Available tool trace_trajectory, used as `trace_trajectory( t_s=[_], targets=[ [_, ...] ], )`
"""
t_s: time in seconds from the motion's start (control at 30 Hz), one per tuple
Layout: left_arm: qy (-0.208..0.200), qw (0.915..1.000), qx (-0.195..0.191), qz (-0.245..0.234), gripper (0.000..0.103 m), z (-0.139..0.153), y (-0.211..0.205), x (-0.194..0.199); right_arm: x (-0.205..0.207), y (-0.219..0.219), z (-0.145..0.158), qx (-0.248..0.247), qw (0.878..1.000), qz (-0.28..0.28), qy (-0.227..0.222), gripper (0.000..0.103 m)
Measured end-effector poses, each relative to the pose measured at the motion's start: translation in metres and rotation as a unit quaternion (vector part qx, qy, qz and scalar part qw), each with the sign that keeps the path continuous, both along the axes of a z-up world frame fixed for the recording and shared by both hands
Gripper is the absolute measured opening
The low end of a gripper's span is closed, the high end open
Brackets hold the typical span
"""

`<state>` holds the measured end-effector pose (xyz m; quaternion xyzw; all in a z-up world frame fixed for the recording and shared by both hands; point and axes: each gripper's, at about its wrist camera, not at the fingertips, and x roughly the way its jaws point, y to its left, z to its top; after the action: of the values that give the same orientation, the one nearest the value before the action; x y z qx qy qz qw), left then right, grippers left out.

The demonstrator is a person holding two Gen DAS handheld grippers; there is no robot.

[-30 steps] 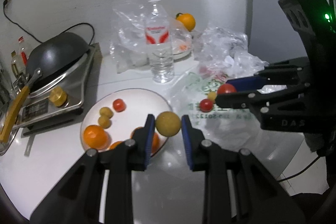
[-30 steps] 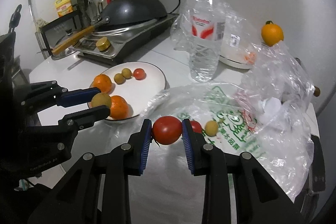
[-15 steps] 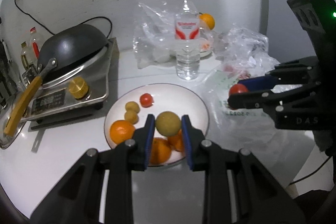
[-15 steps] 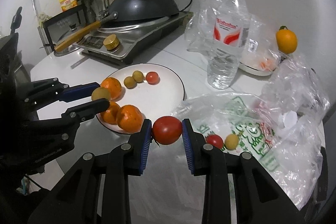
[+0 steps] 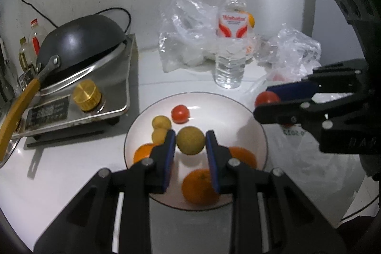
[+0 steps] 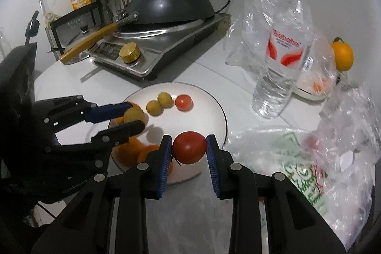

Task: Organize fruits
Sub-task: 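Carry the yellow fruit with the left gripper while the right carries the tomato to the plate, then lower the yellow fruit onto the plate and open the left gripper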

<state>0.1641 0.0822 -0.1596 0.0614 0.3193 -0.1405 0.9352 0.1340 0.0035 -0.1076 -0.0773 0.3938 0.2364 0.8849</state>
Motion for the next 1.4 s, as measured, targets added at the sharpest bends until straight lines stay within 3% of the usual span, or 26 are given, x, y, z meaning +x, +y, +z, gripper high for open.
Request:
trace_trajectory(
  t_s=[0.6, 1.0, 1.4],
  targets=[
    [0.052, 0.9986, 0.007, 0.0, 0.027, -0.022, -0.004, 0.047, 0.064, 0.018, -0.032, -0.007, 0.999, -0.012, 0.038, 0.032],
    [0.037, 0.9985, 0.041, -0.004, 0.028, -0.023, -0.016, 0.051, 0.08, 0.022, -0.047, -0.014, 0.998, -0.013, 0.065, 0.032],
    [0.037, 0.999, 0.025, 0.001, 0.028, -0.018, -0.012, 0.048, 0.08, 0.025, -0.046, -0.007, 0.997, -0.012, 0.071, 0.032]
  ],
)
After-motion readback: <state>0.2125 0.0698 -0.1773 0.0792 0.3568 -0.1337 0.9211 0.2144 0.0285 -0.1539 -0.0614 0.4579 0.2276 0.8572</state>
